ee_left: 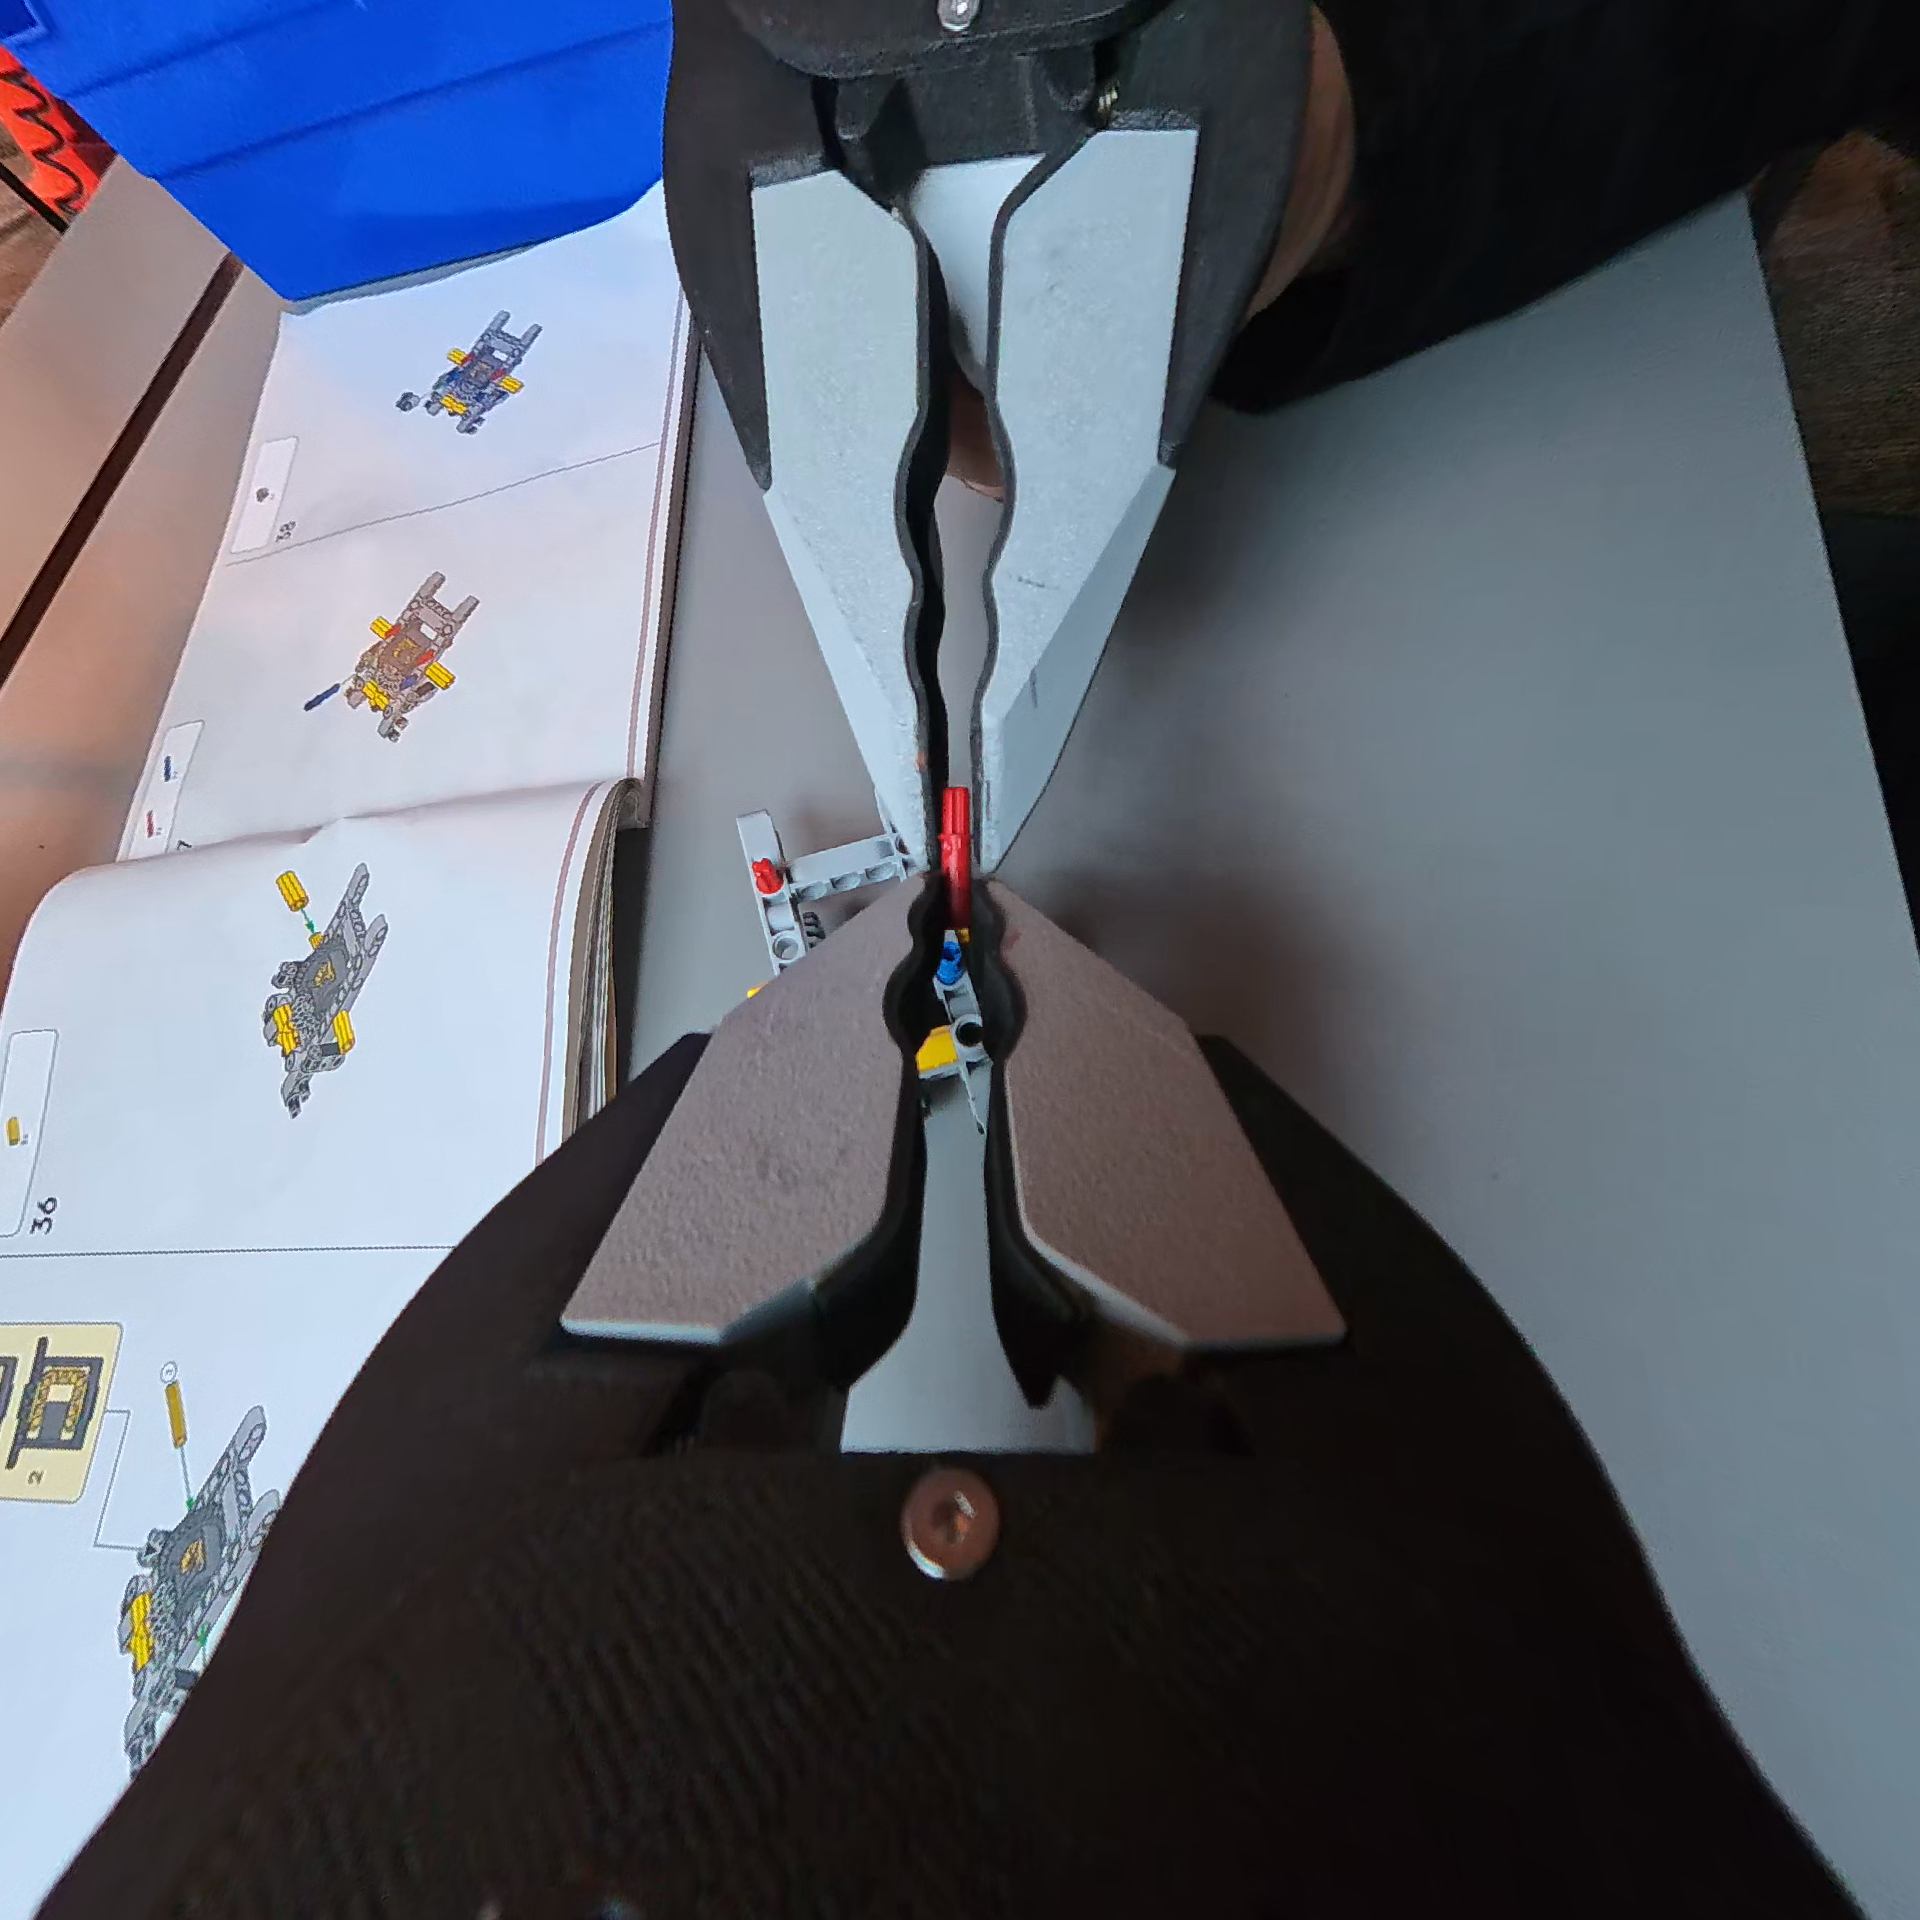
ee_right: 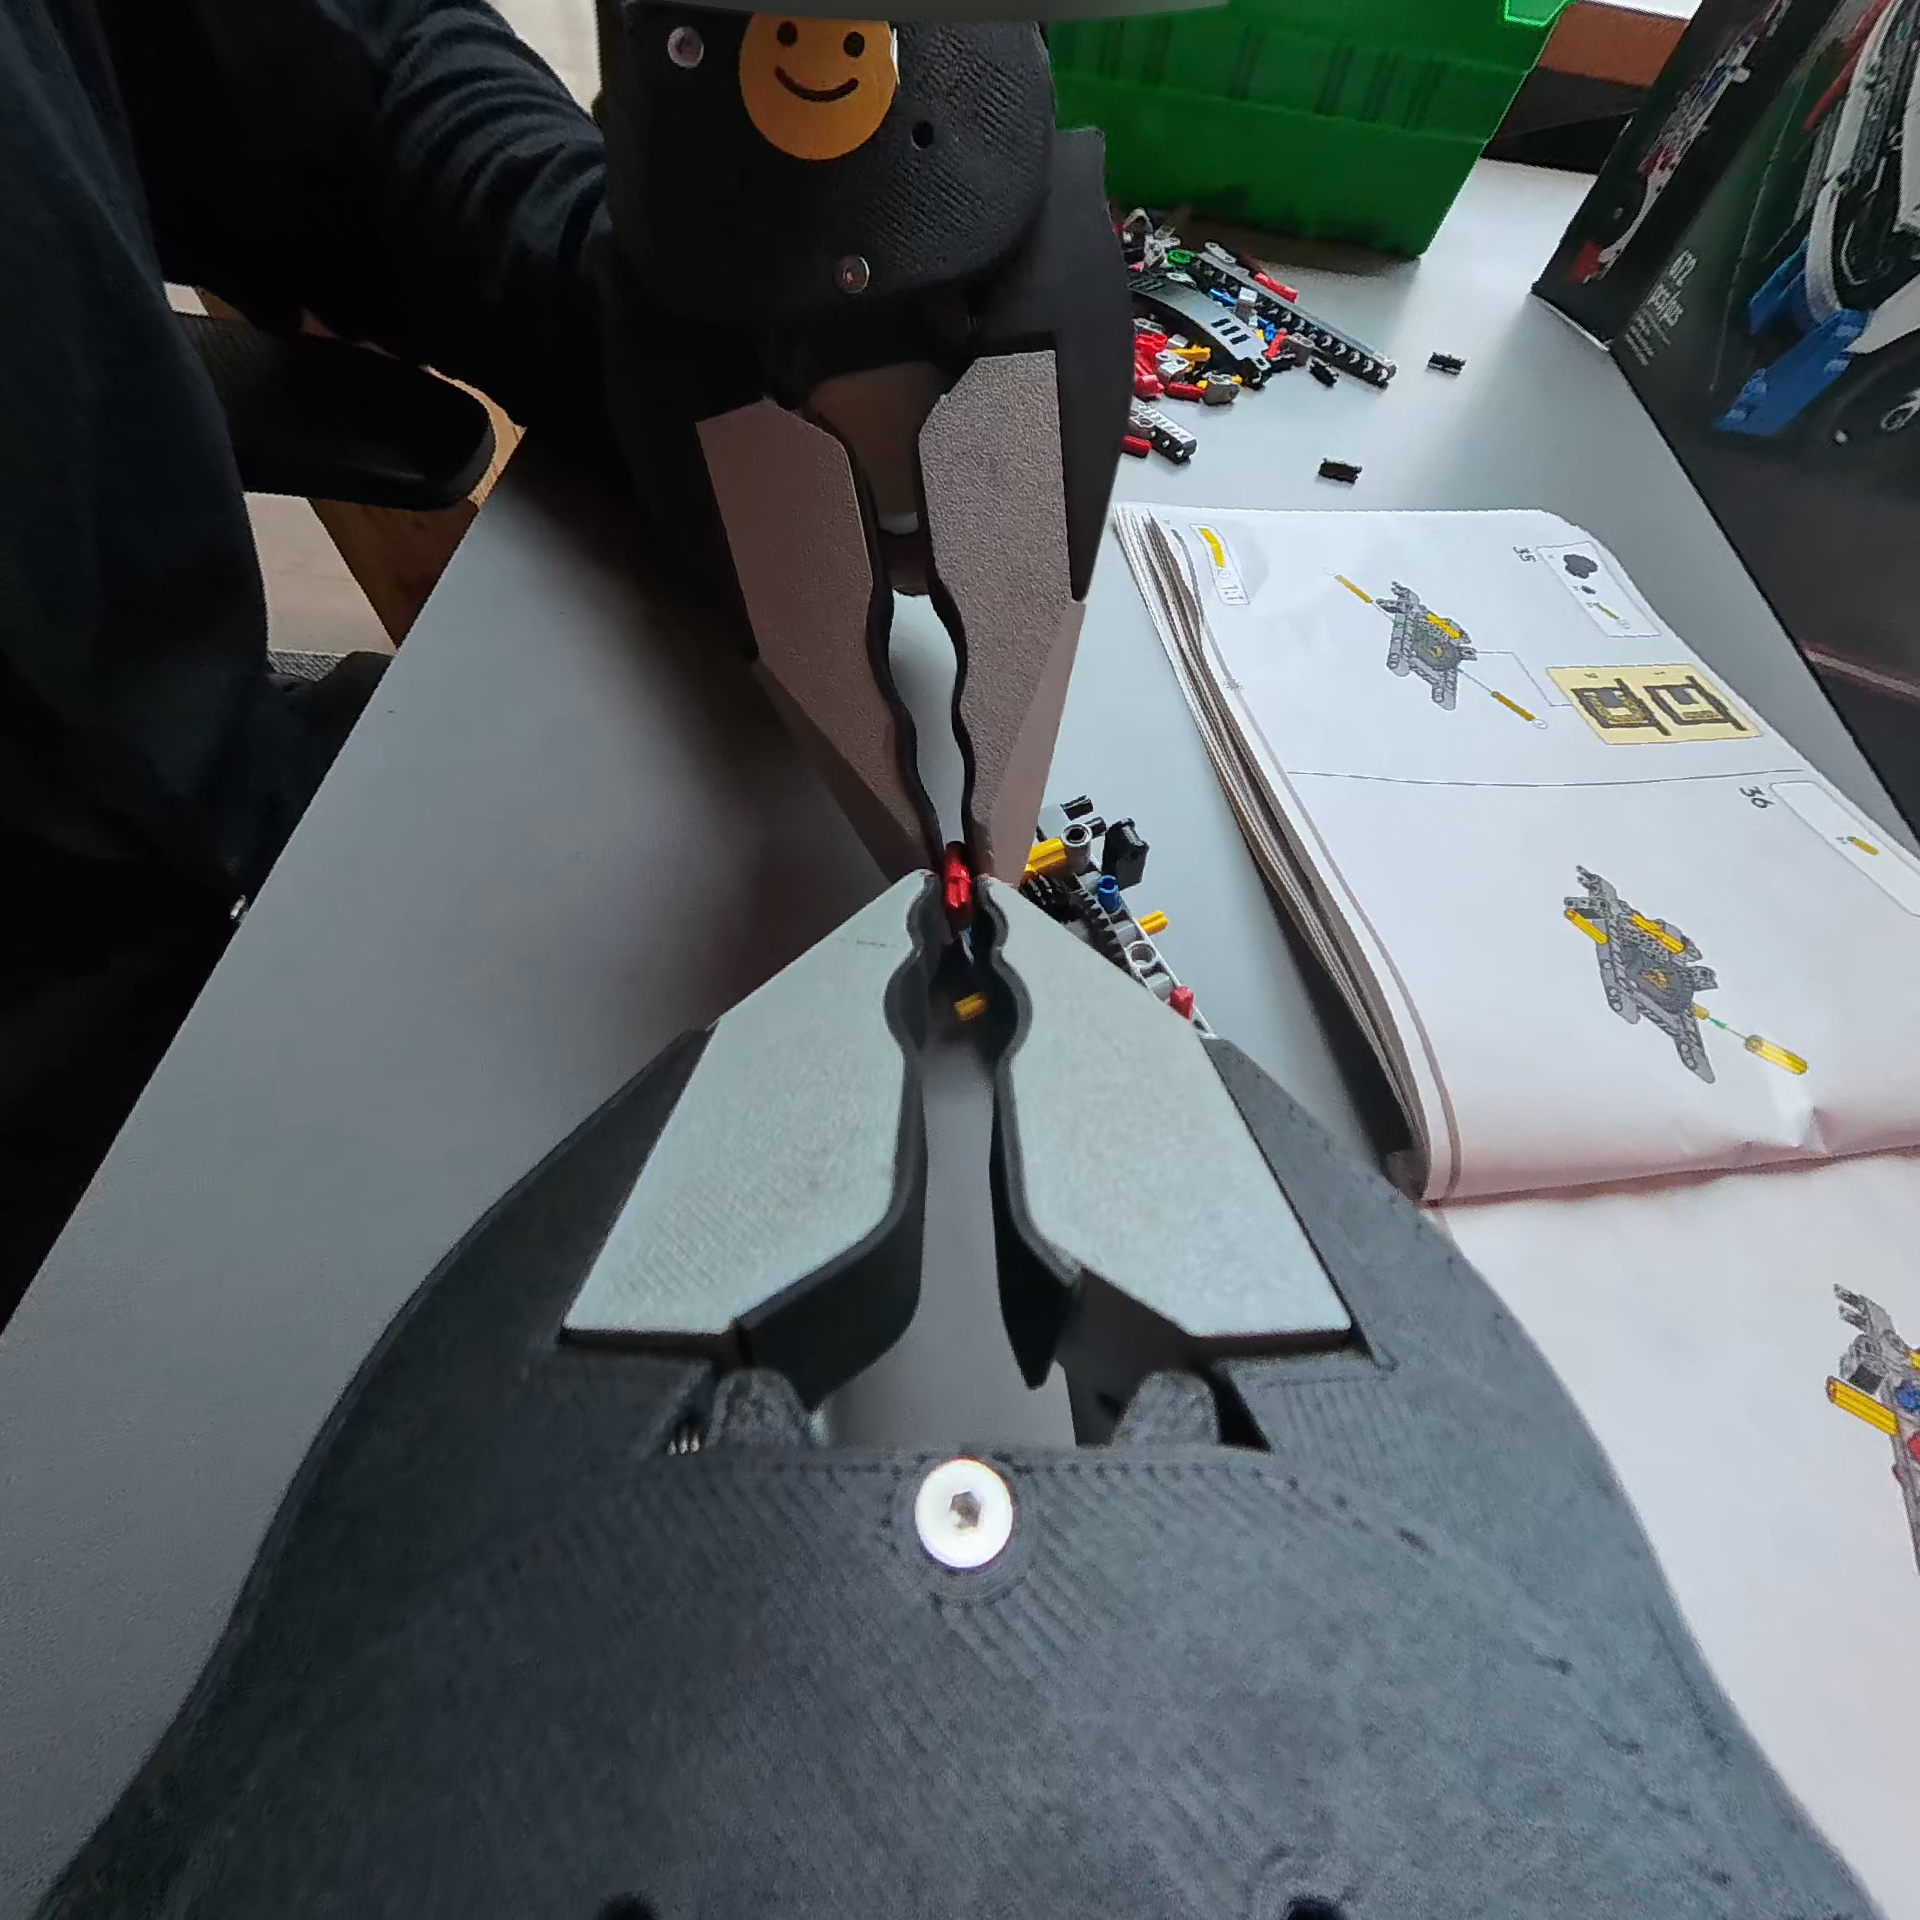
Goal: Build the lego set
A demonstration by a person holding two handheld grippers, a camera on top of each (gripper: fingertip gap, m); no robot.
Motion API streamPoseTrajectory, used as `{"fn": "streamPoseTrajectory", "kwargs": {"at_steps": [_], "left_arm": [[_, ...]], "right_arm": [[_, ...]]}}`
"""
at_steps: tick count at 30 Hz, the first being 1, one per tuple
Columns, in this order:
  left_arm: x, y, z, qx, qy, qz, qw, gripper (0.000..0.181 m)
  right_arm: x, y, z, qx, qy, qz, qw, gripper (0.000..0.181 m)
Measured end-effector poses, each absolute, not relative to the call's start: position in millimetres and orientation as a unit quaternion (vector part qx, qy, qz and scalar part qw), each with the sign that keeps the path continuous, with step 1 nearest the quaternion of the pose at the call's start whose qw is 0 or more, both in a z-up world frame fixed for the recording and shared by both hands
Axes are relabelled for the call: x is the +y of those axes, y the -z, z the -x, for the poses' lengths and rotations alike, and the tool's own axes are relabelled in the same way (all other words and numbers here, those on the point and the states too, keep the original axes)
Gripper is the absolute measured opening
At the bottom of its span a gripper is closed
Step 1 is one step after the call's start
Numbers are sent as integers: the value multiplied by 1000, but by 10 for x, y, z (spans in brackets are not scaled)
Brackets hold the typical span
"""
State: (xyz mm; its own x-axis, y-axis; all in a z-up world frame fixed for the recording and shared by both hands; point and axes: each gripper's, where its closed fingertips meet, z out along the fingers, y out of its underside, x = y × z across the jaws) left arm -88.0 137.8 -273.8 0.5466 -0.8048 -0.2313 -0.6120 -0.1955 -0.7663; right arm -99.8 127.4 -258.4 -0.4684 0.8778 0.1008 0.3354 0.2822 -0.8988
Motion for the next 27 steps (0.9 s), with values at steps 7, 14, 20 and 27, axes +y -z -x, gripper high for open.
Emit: {"fn": "streamPoseTrajectory", "kwargs": {"at_steps": [7,14,20,27], "left_arm": [[1383,2771,898,465,106,767,429,2],[1399,2755,905,465,101,765,434,1],[1406,2738,912,451,125,769,435,1],[1421,2724,937,448,122,770,438,1]], "right_arm": [[1284,2620,1010,-749,-410,404,328,2],[1285,2565,999,-739,-425,402,333,5],[1345,2539,997,-731,-426,408,343,5],[1364,2527,979,-726,-437,411,338,9]]}}
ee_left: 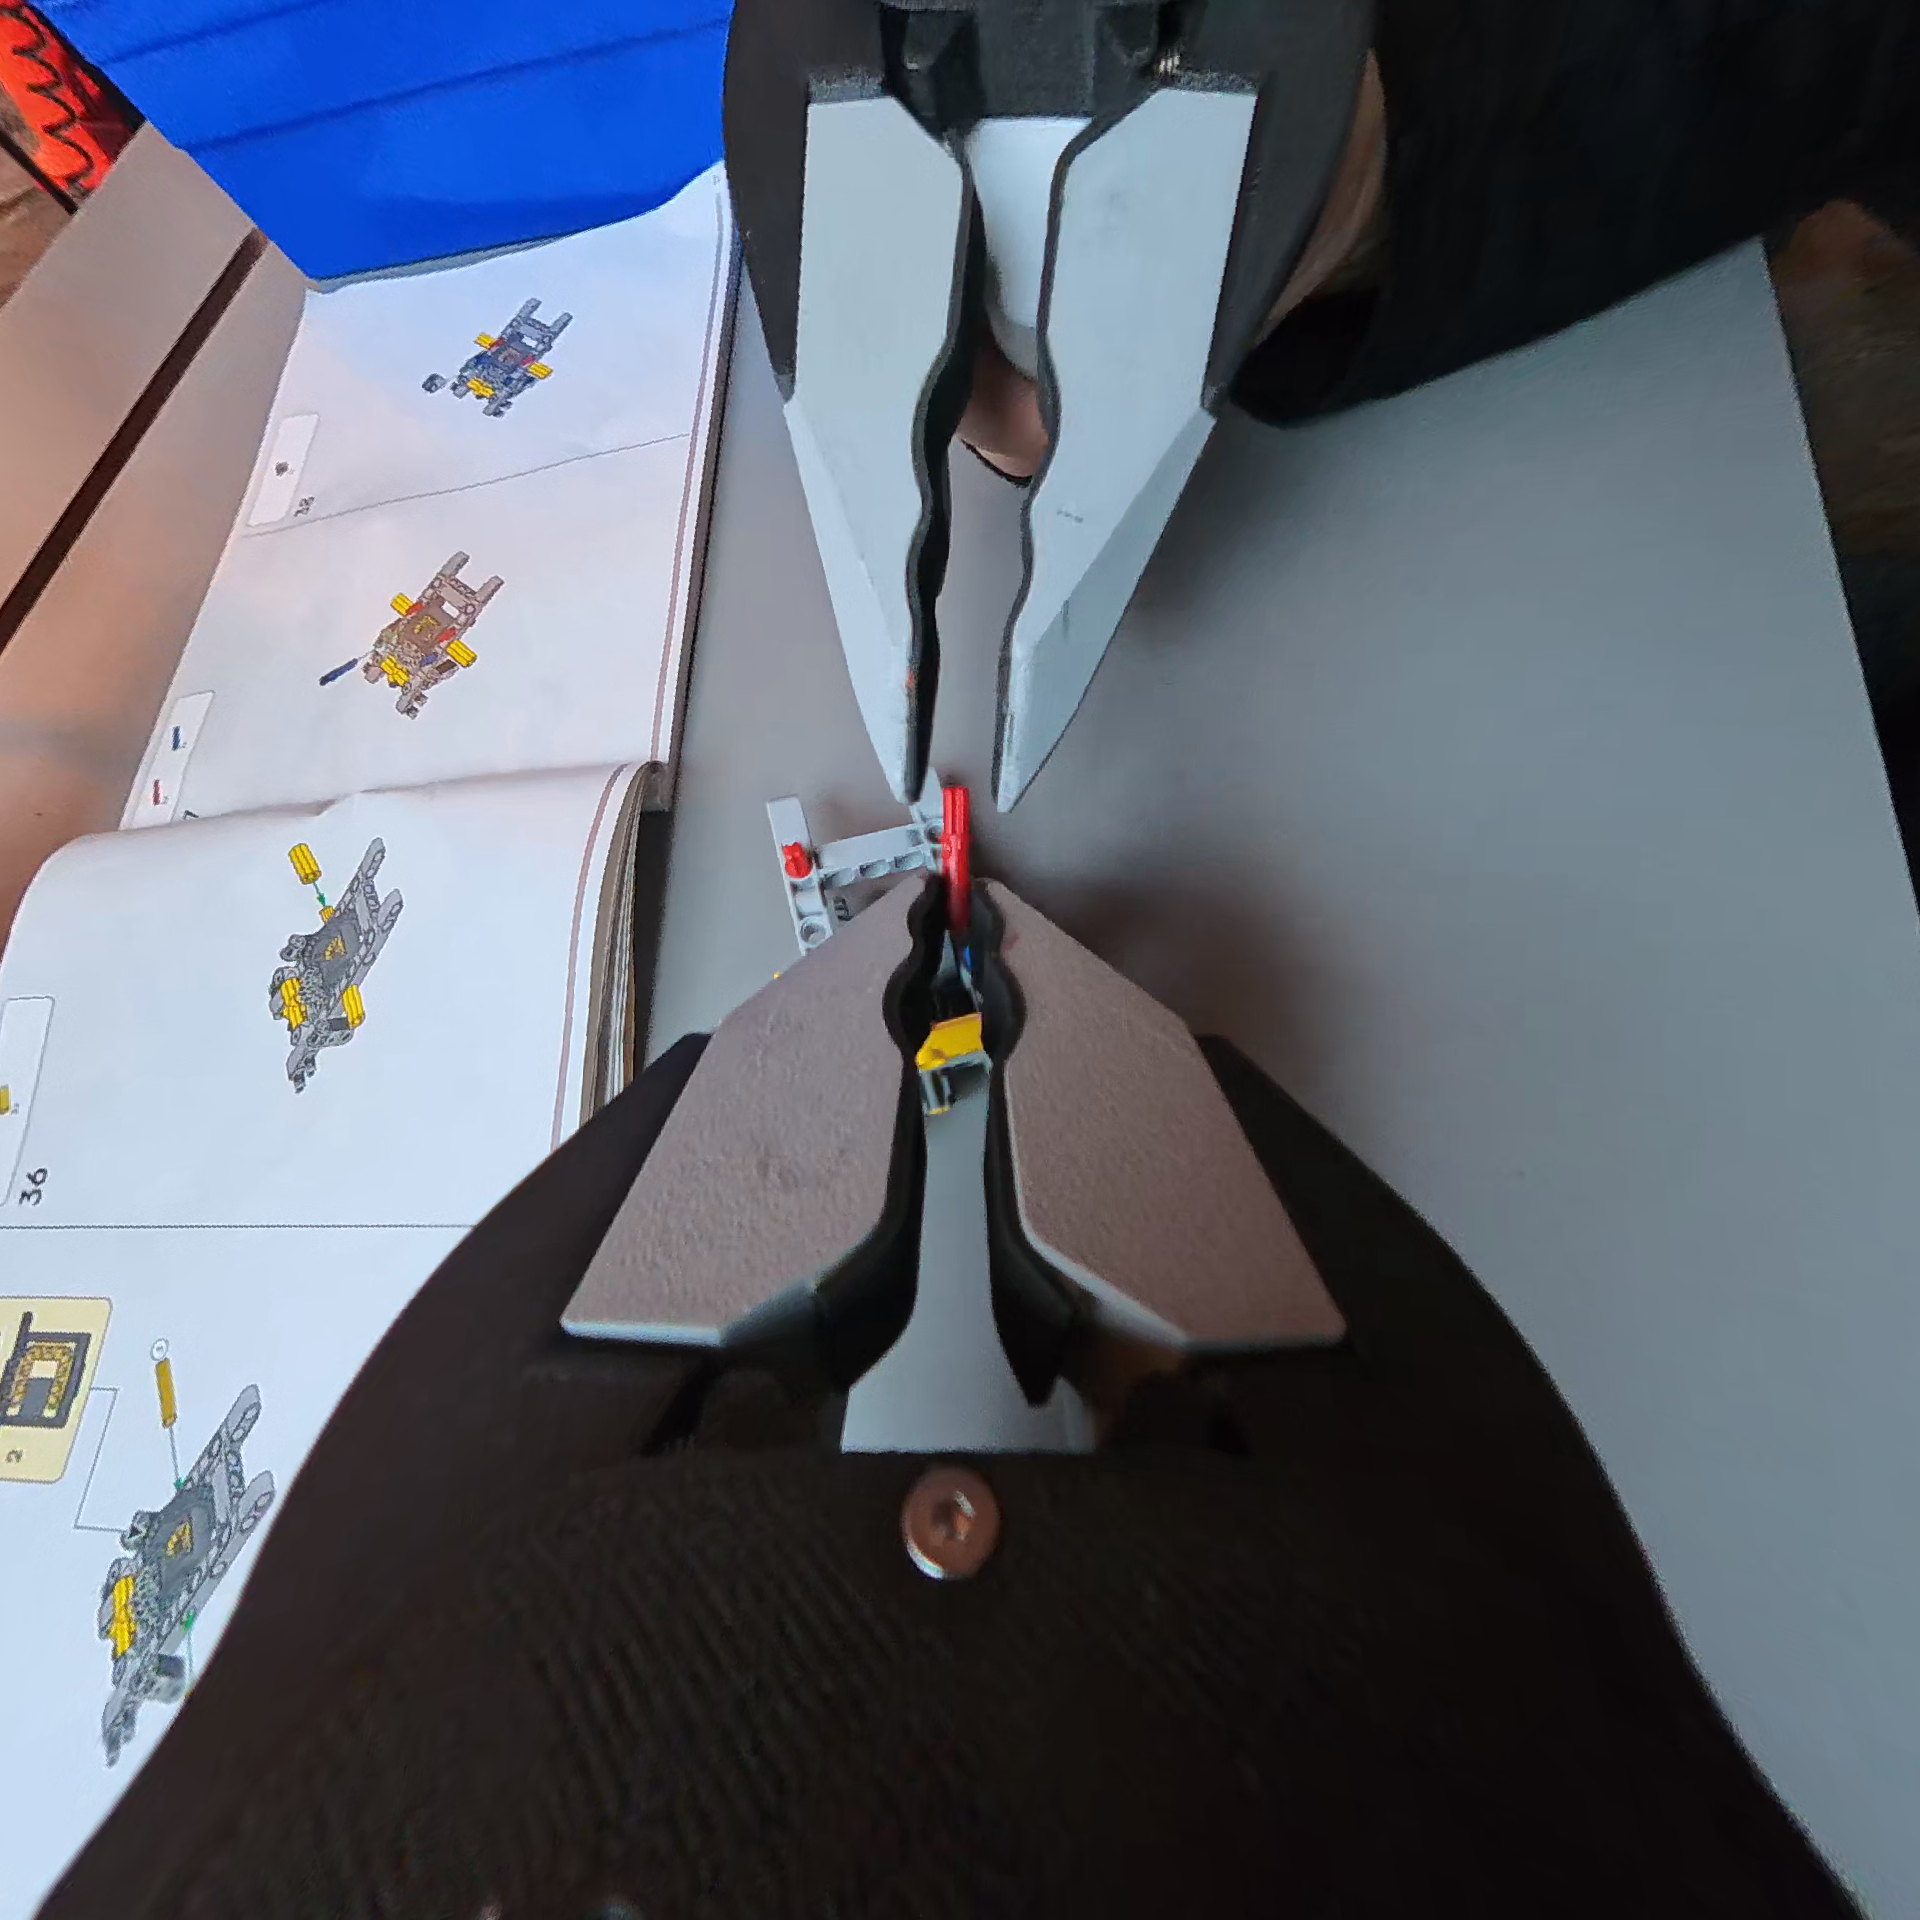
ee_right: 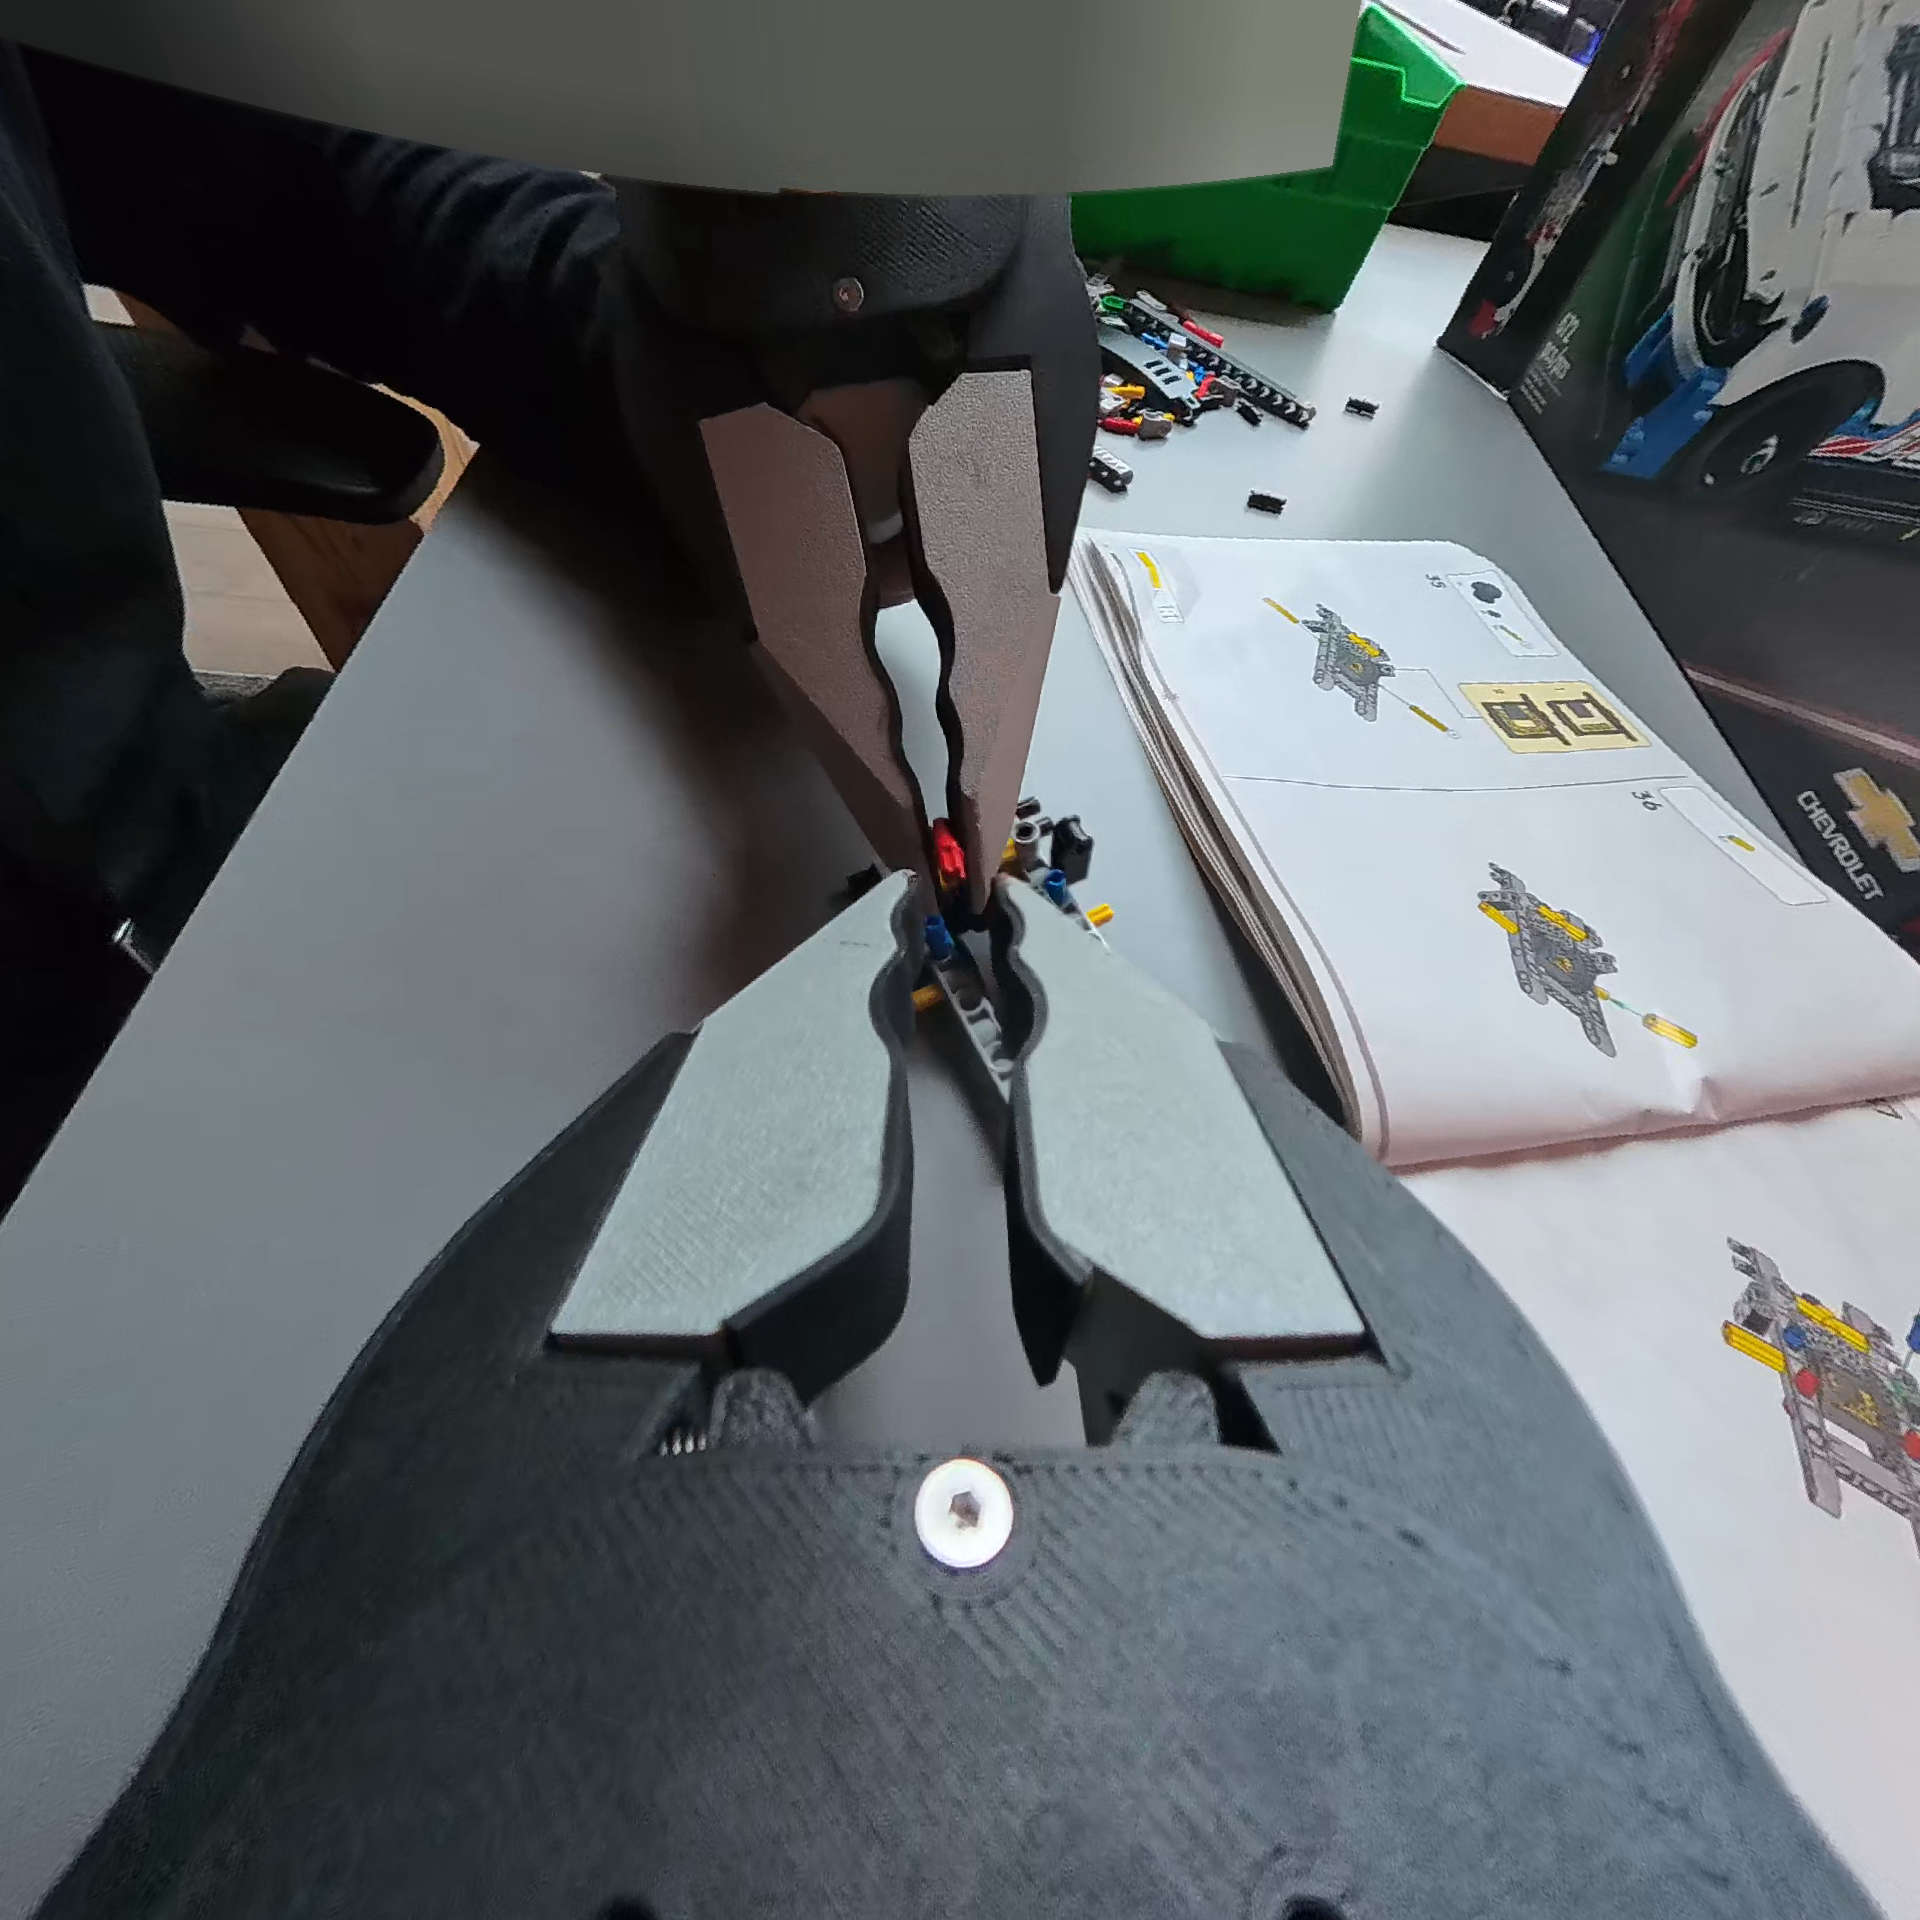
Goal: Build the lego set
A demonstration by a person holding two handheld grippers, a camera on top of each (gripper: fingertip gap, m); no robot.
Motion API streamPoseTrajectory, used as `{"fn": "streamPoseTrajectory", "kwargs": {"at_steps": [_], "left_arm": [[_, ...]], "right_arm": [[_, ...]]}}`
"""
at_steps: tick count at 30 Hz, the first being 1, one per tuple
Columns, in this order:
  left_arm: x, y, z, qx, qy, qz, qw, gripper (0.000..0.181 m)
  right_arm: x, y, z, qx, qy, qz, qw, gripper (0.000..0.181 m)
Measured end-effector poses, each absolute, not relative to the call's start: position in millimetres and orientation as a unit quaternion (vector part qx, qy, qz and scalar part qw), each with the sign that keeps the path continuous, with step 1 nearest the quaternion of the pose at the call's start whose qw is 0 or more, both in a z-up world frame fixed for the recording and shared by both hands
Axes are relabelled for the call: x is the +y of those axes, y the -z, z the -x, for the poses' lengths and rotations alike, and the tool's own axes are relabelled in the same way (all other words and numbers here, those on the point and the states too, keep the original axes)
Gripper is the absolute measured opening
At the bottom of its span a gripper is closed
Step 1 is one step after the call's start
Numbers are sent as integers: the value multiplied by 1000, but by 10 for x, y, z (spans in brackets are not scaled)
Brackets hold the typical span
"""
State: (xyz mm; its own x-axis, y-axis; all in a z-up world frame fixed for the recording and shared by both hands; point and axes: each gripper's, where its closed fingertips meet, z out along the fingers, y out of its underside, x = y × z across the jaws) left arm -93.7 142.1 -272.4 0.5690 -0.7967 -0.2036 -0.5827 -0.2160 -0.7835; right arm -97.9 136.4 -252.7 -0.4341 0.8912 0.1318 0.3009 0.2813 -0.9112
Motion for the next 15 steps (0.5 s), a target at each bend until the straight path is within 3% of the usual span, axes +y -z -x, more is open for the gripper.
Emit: {"fn": "streamPoseTrajectory", "kwargs": {"at_steps": [15], "left_arm": [[1430,2737,923,473,72,755,448,2]], "right_arm": [[1312,2548,1023,-726,-435,418,330,2]]}}
